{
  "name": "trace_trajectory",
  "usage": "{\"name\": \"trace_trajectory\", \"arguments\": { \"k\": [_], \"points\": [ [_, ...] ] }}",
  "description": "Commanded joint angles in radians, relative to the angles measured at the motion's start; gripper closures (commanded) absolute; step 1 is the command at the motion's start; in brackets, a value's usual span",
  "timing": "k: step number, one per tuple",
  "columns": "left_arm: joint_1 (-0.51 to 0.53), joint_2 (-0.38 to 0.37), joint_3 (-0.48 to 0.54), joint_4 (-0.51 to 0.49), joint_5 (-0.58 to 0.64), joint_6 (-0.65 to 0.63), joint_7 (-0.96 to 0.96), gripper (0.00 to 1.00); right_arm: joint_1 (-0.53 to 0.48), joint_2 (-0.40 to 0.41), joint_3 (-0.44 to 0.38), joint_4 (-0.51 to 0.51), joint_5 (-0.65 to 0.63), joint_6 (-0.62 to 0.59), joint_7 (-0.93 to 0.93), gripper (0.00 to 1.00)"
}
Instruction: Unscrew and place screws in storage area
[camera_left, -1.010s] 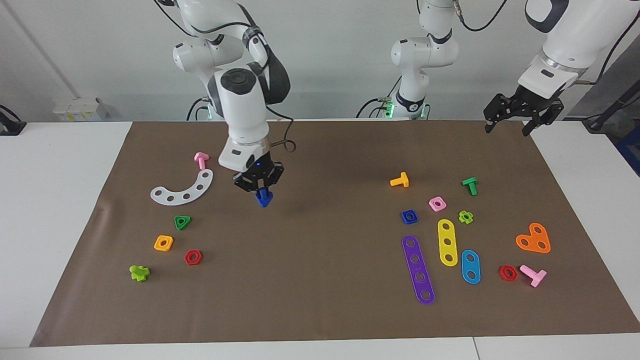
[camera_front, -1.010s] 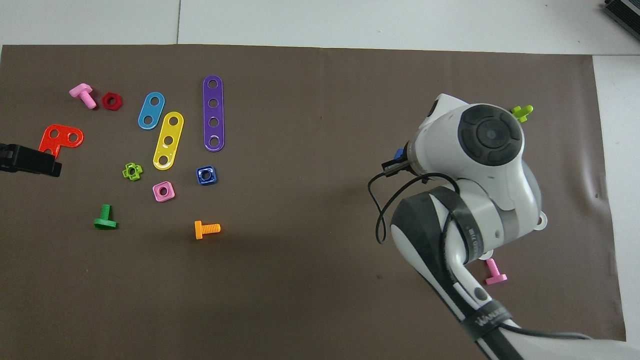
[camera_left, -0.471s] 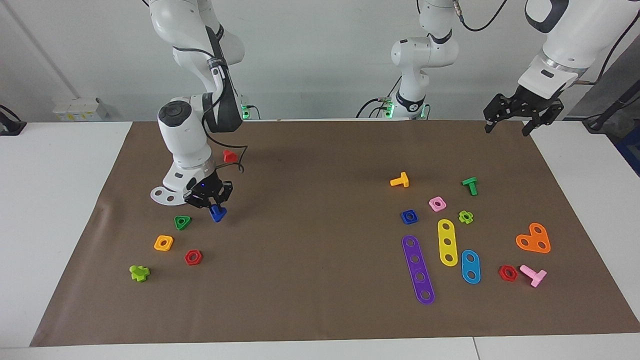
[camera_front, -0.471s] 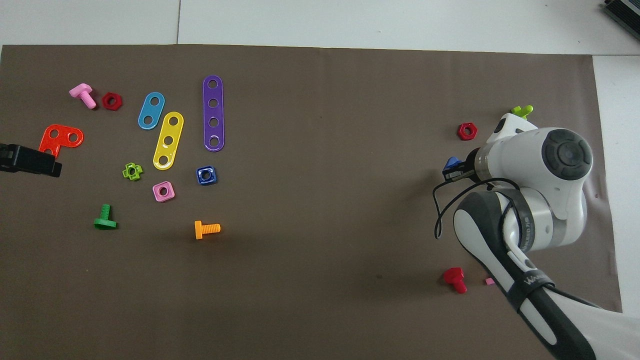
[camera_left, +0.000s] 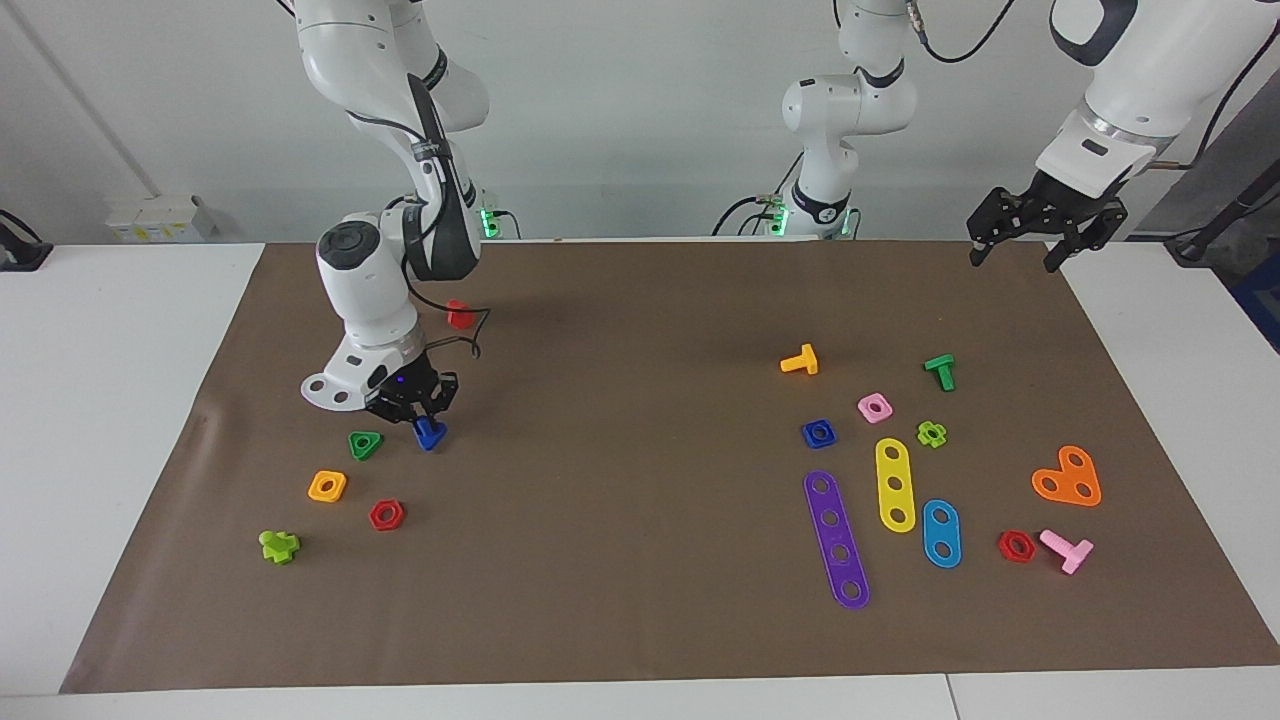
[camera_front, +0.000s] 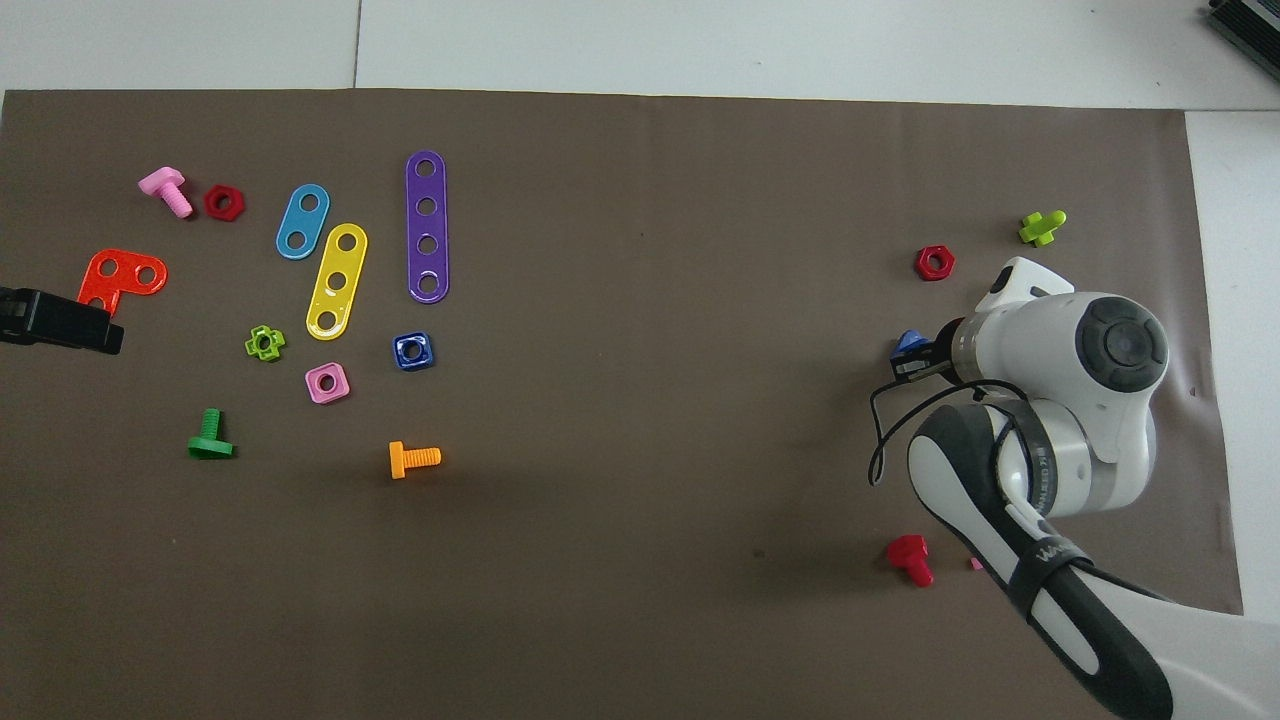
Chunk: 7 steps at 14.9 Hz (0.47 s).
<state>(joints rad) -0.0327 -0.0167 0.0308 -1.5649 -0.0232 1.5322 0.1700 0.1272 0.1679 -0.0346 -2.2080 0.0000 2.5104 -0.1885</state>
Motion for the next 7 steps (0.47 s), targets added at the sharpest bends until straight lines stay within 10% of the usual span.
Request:
{"name": "trace_trajectory", "arguments": {
  "k": [1, 3, 7],
  "points": [
    [0.007, -0.029, -0.005, -0.032, 0.012, 0.002, -0.012, 0.00, -0.020, 0.004, 0.015, -0.013, 0.028, 0.022, -0.039, 0.92],
    [0.007, -0.029, -0.005, -0.032, 0.014, 0.002, -0.012, 0.00, -0.021, 0.004, 0.016, -0.010, 0.028, 0.018, -0.032, 0.00],
    [0.007, -0.029, -0.005, -0.032, 0.014, 0.002, -0.012, 0.00, -0.004, -0.040, 0.015, 0.059, 0.028, -0.089, 0.067, 0.00]
  ]
}}
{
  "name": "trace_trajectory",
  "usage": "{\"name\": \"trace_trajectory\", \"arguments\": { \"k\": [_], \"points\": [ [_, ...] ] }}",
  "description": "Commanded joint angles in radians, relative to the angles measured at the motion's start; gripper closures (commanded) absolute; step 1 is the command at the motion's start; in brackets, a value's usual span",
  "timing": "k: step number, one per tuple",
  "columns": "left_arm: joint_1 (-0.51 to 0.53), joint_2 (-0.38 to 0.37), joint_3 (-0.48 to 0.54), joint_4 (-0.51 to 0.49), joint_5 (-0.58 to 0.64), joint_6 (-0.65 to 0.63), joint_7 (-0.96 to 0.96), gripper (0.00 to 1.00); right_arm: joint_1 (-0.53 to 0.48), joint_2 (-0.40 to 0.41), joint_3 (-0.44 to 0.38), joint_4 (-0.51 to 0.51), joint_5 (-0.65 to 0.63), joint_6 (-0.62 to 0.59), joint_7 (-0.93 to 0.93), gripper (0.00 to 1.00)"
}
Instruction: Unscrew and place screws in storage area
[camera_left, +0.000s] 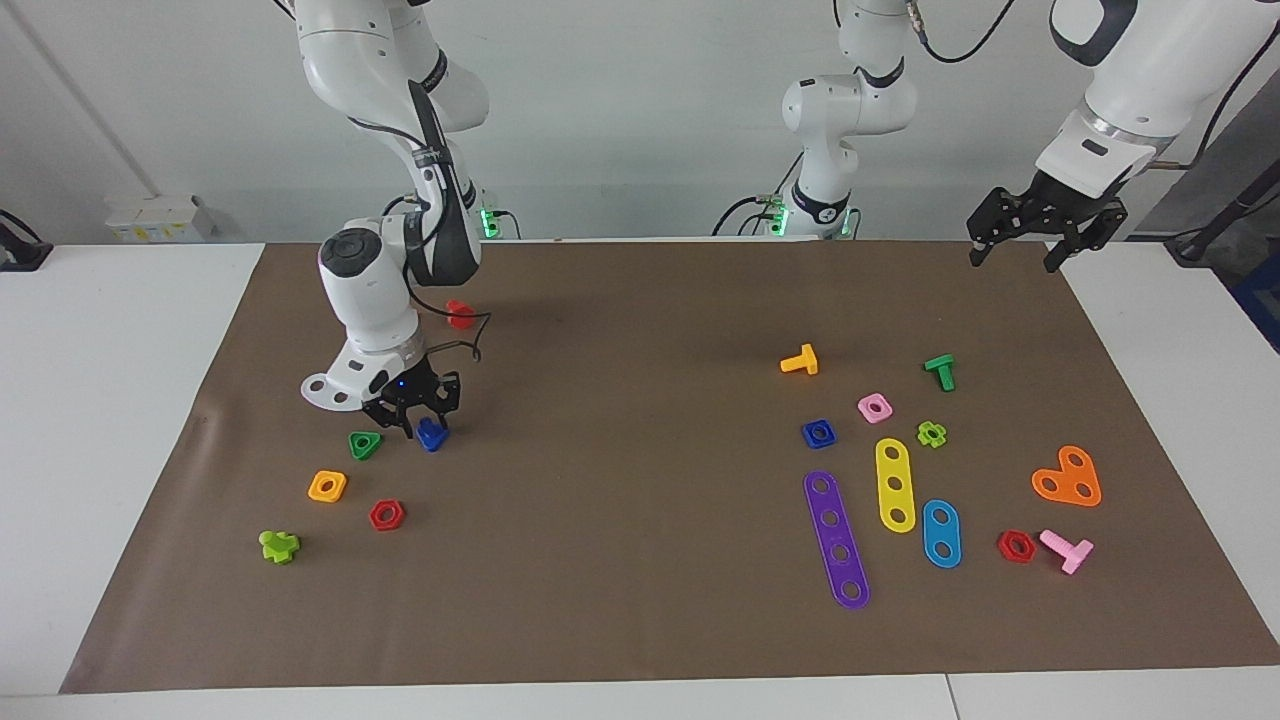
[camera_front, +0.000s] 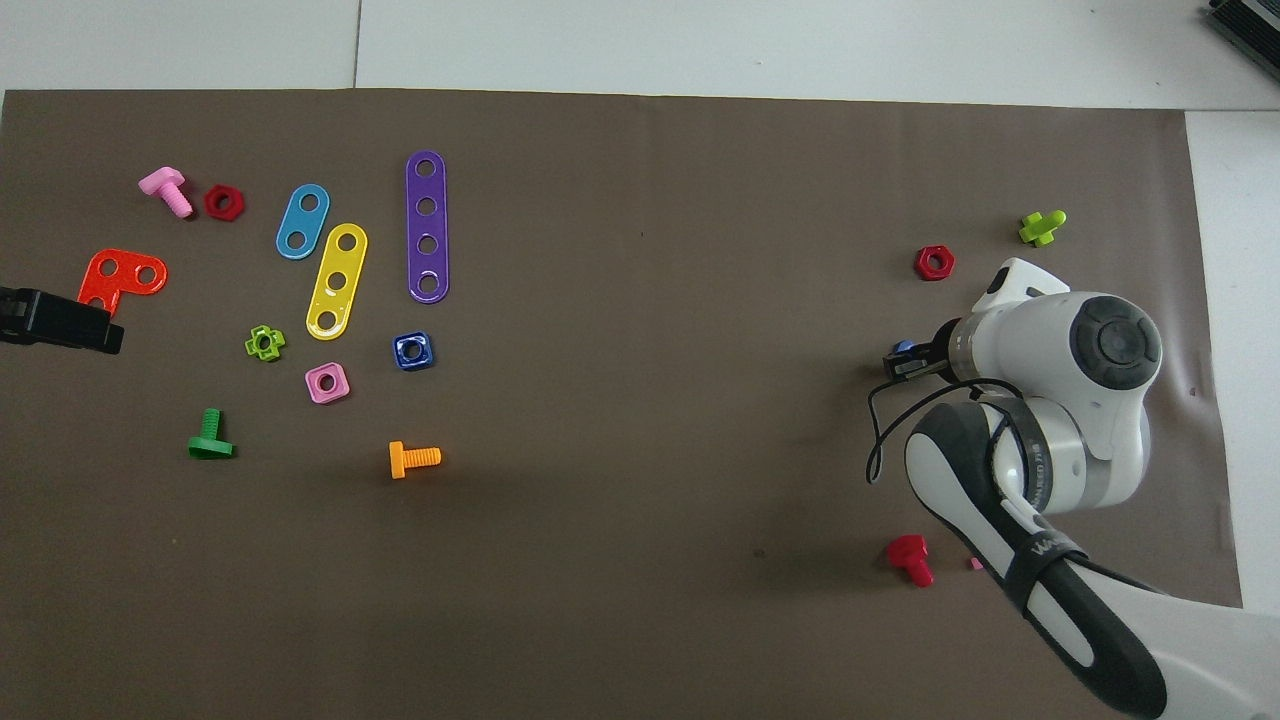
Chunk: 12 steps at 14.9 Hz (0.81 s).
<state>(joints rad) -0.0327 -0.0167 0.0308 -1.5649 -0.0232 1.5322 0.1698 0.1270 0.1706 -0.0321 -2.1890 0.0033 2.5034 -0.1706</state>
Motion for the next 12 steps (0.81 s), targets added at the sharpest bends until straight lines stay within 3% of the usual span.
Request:
{"name": "trace_trajectory", "arguments": {
  "k": [1, 4, 8, 12],
  "points": [
    [0.007, -0.029, -0.005, -0.032, 0.014, 0.002, -0.012, 0.00, -0.003, -0.060, 0.011, 0.082, 0.017, -0.163, 0.118, 0.00],
    [0.007, -0.029, -0.006, -0.032, 0.014, 0.002, -0.012, 0.00, -0.023, -0.111, 0.002, 0.240, 0.004, -0.403, 0.240, 0.00],
    [0.007, -0.029, -0.006, -0.032, 0.014, 0.002, -0.012, 0.00, -0.104, -0.158, 0.001, 0.397, 0.006, -0.599, 0.240, 0.00],
    [0.007, -0.029, -0.006, -0.032, 0.014, 0.002, -0.012, 0.00, -0.167, -0.171, 0.001, 0.598, 0.020, -0.901, 0.238, 0.00]
  ]
}}
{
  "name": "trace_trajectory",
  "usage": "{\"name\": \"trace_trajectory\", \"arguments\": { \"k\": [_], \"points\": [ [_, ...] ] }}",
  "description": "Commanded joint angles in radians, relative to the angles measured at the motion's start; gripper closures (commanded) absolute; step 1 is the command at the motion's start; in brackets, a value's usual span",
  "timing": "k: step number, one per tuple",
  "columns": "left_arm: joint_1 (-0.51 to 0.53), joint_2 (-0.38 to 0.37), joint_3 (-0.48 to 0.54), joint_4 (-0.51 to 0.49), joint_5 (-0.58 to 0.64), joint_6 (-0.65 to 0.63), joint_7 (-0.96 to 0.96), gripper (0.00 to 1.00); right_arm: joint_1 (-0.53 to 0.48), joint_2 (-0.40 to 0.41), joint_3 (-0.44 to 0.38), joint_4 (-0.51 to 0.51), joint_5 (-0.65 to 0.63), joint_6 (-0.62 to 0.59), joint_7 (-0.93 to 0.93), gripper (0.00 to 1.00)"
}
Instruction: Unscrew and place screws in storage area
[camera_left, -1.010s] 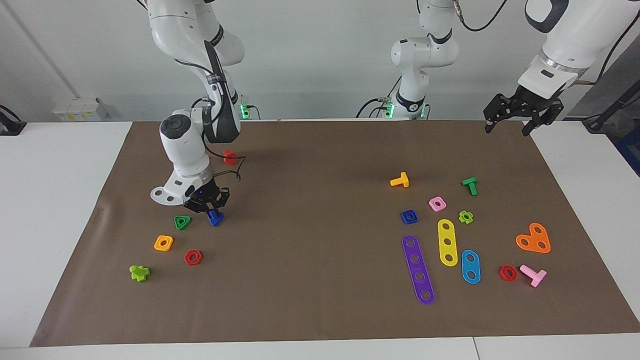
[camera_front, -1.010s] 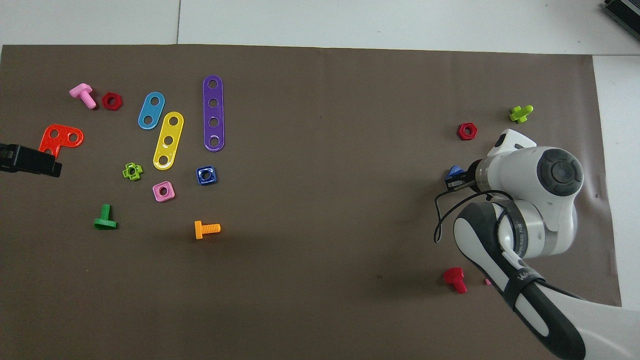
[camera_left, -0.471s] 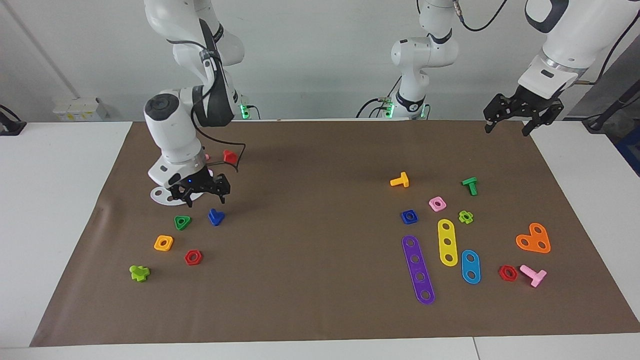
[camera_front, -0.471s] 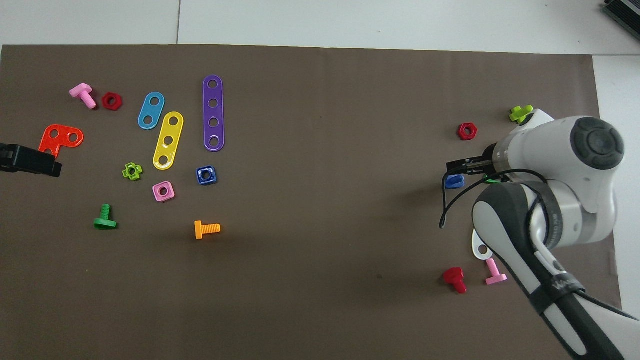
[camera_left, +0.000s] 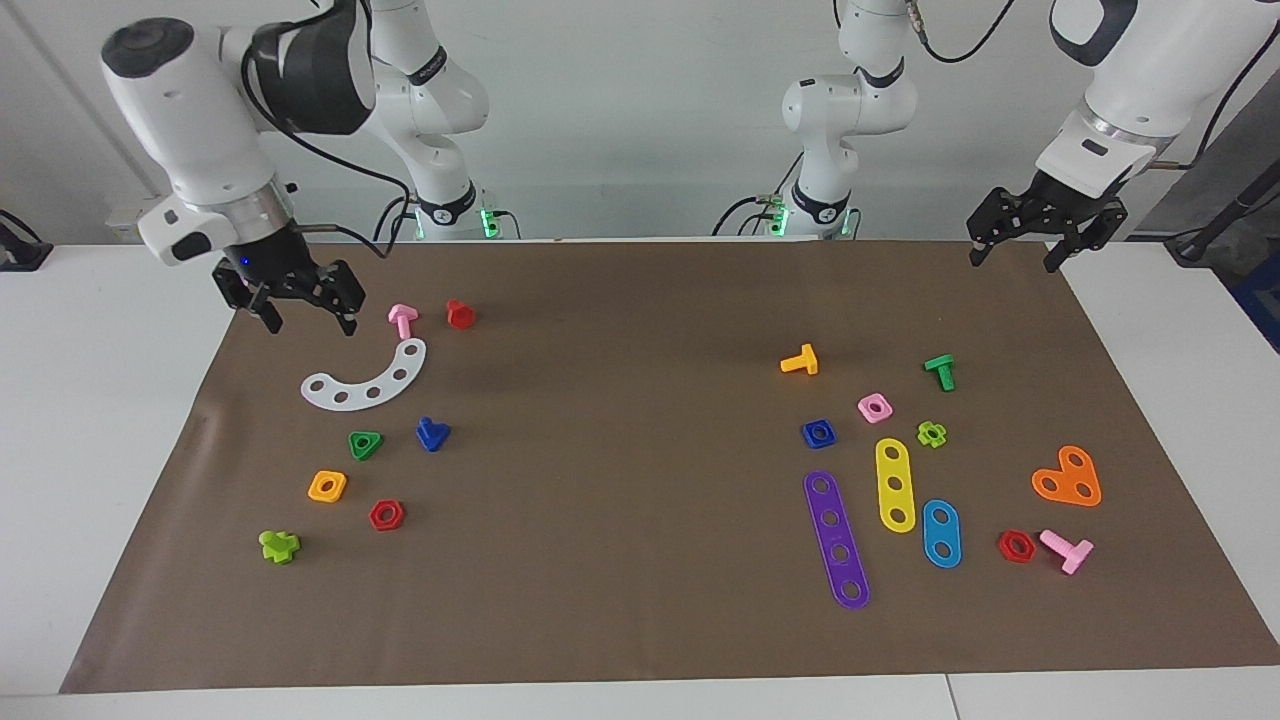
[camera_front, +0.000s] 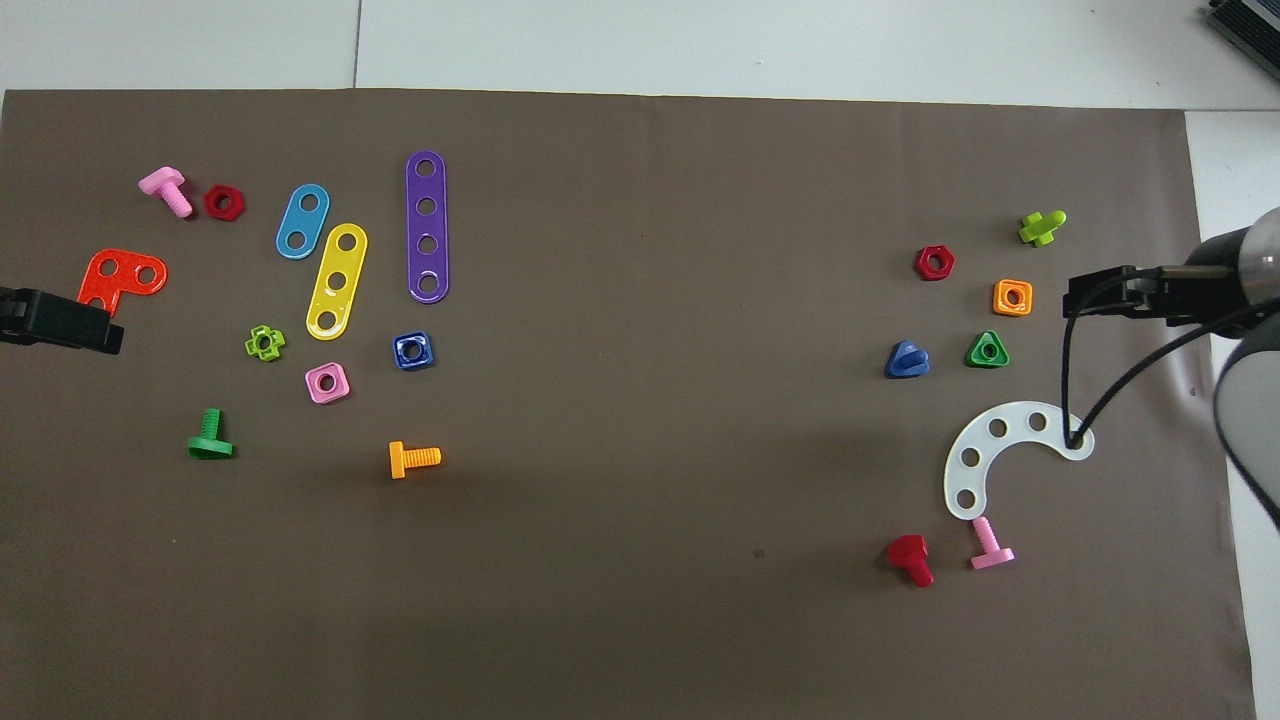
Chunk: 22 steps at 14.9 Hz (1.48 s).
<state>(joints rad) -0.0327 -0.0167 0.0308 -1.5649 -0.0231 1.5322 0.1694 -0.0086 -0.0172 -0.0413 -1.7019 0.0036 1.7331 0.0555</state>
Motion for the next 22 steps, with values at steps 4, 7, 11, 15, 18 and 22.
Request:
{"name": "trace_trajectory", "arguments": {
  "k": [4, 7, 11, 15, 18, 22],
  "points": [
    [0.007, -0.029, -0.005, -0.032, 0.014, 0.002, -0.011, 0.00, -0.047, -0.016, 0.012, 0.200, -0.001, -0.273, 0.004, 0.00],
    [0.007, -0.029, -0.006, -0.032, 0.014, 0.002, -0.011, 0.00, -0.050, -0.035, 0.012, 0.182, -0.017, -0.300, -0.022, 0.00],
    [0.007, -0.029, -0.005, -0.032, 0.014, 0.002, -0.011, 0.00, -0.039, -0.040, 0.020, 0.176, -0.040, -0.317, -0.031, 0.00],
    [0.007, -0.029, -0.005, -0.032, 0.014, 0.002, -0.011, 0.00, -0.031, -0.033, 0.031, 0.194, -0.045, -0.365, -0.057, 0.00],
    [0.007, -0.029, -0.006, -0.032, 0.014, 0.002, -0.011, 0.00, -0.031, -0.043, 0.032, 0.194, -0.027, -0.368, -0.051, 0.00],
    [0.007, -0.029, -0.006, -0.032, 0.014, 0.002, -0.011, 0.00, -0.034, -0.059, 0.040, 0.194, -0.025, -0.365, -0.037, 0.00]
  ]
}}
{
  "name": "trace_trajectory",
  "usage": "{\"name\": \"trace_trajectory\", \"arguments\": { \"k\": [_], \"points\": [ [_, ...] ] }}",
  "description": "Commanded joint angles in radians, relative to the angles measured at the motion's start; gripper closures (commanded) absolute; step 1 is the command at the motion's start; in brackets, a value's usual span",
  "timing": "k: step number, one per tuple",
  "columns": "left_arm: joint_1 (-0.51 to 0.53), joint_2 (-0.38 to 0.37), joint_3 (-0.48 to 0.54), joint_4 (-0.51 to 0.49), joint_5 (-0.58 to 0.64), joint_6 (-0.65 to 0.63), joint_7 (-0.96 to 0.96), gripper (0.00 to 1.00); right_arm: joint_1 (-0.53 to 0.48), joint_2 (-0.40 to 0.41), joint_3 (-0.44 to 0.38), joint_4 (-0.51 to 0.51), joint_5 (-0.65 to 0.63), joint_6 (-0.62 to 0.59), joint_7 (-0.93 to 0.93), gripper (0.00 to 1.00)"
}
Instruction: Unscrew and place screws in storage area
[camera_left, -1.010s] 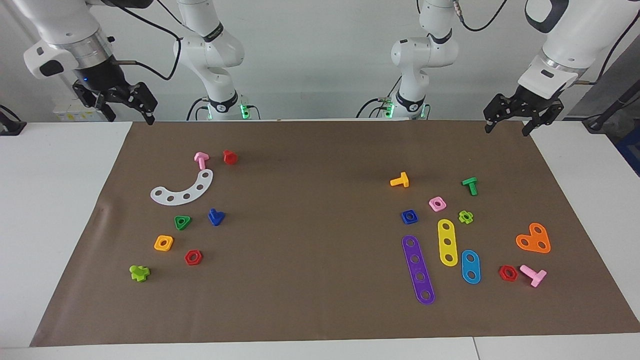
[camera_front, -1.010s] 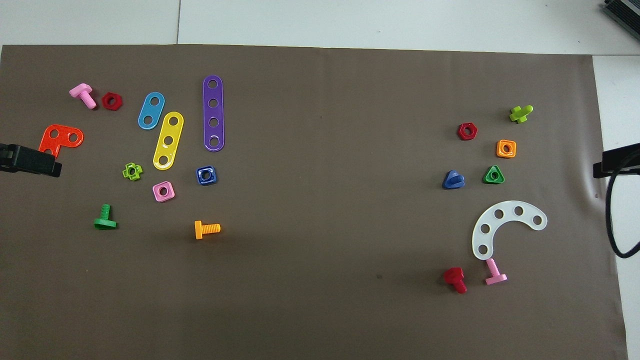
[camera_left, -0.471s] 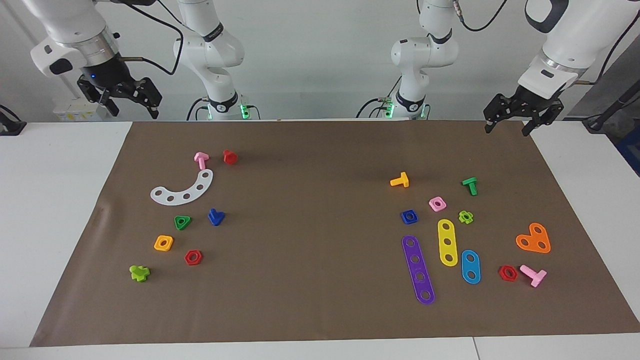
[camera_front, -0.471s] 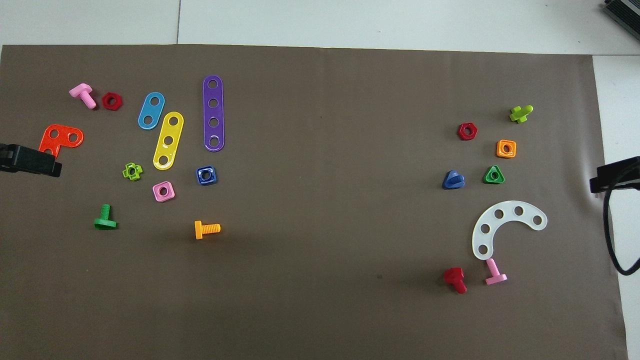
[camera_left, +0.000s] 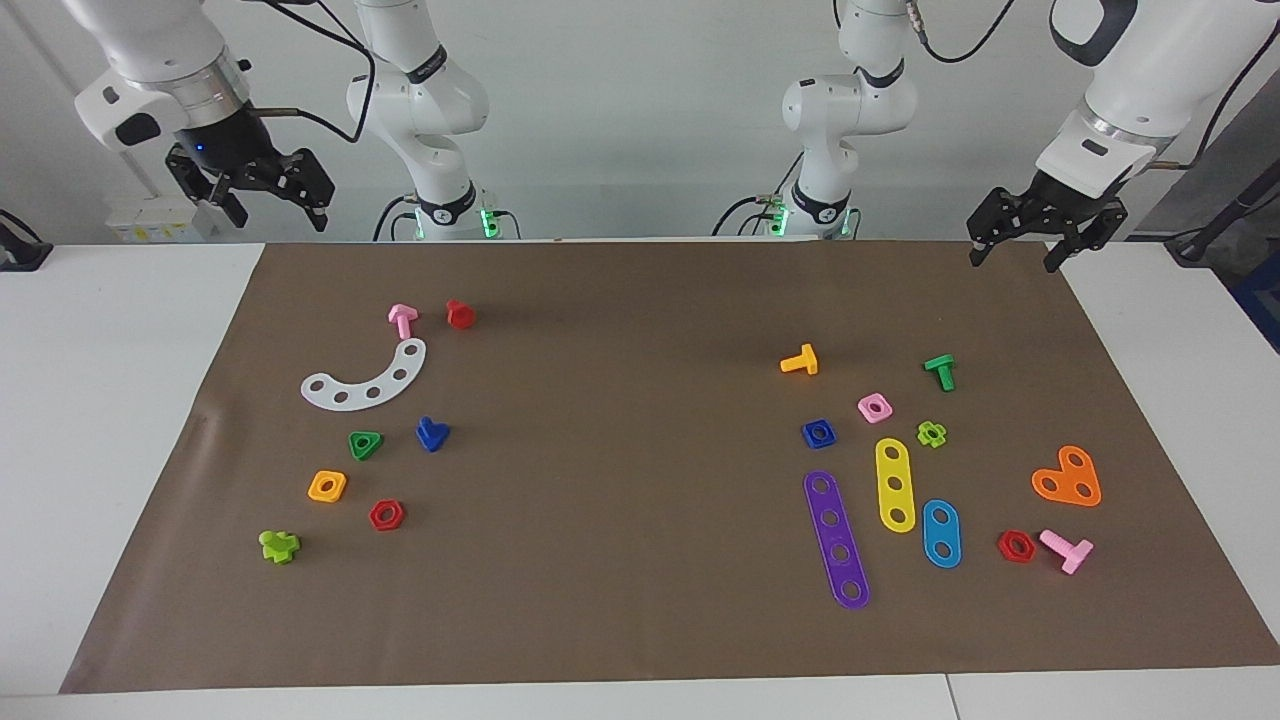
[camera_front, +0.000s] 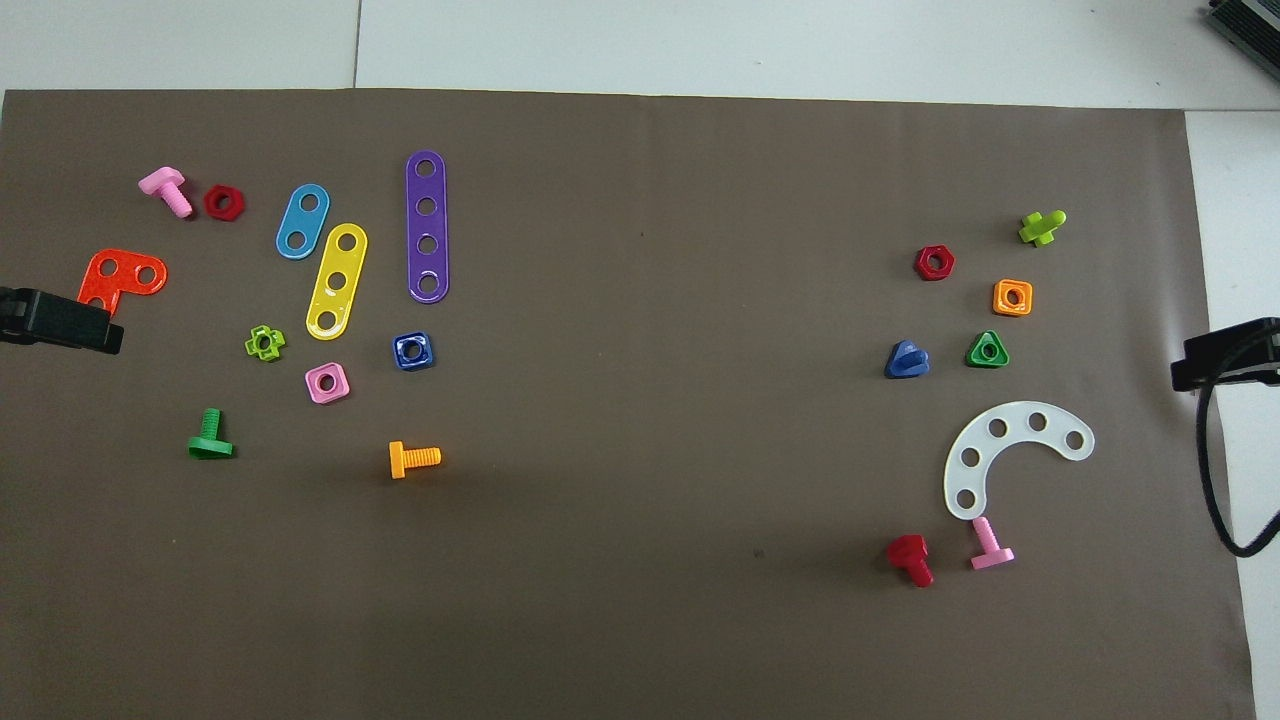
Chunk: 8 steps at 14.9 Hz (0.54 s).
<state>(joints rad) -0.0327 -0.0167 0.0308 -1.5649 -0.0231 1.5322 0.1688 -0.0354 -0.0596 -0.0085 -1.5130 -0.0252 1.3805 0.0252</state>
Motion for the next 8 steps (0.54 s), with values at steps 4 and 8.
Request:
{"name": "trace_trajectory", "arguments": {
  "k": [4, 8],
  "points": [
    [0.007, -0.029, -0.006, -0.032, 0.014, 0.002, -0.011, 0.00, -0.008, -0.020, 0.009, -0.003, 0.002, -0.008, -0.007, 0.00],
    [0.007, -0.029, -0.006, -0.032, 0.014, 0.002, -0.011, 0.00, -0.006, -0.022, 0.007, -0.004, -0.002, -0.008, -0.008, 0.00]
  ]
}}
